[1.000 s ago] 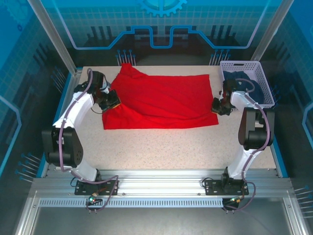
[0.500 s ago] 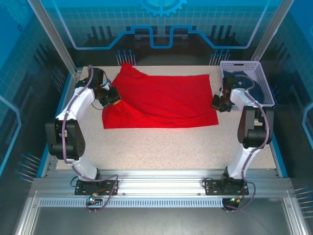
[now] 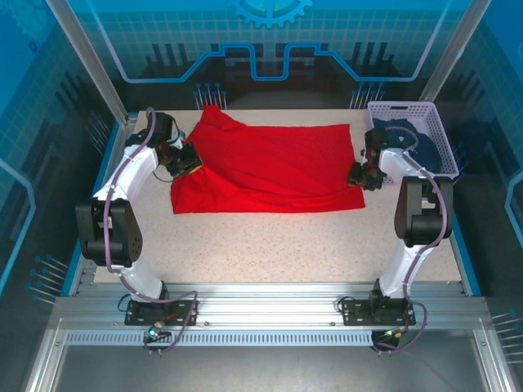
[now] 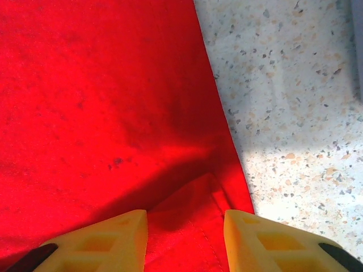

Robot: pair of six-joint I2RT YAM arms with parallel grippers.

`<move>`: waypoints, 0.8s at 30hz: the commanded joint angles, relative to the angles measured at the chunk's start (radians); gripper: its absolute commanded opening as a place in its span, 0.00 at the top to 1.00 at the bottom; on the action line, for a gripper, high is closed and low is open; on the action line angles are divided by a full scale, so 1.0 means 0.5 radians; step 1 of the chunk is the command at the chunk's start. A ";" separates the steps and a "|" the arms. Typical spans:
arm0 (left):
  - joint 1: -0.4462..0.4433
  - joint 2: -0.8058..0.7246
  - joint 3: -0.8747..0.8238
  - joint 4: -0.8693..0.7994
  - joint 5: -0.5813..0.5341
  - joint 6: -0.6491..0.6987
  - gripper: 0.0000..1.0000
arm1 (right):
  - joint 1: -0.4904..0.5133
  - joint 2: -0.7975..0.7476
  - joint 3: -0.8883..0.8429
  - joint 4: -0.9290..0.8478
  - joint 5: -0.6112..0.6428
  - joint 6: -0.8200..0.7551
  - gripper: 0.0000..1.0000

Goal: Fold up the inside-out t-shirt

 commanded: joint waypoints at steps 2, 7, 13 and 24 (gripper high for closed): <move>0.024 0.016 -0.008 0.037 0.057 0.044 1.00 | 0.031 0.025 -0.018 -0.053 0.054 -0.013 0.58; 0.025 0.018 -0.005 0.036 0.054 0.051 1.00 | 0.032 0.029 -0.058 -0.016 0.027 0.003 0.67; 0.030 0.017 -0.001 0.036 0.050 0.054 1.00 | 0.030 0.020 -0.030 -0.019 0.069 -0.004 0.86; 0.092 -0.032 0.076 0.002 0.064 0.035 1.00 | 0.000 -0.037 0.056 -0.073 0.126 -0.041 1.00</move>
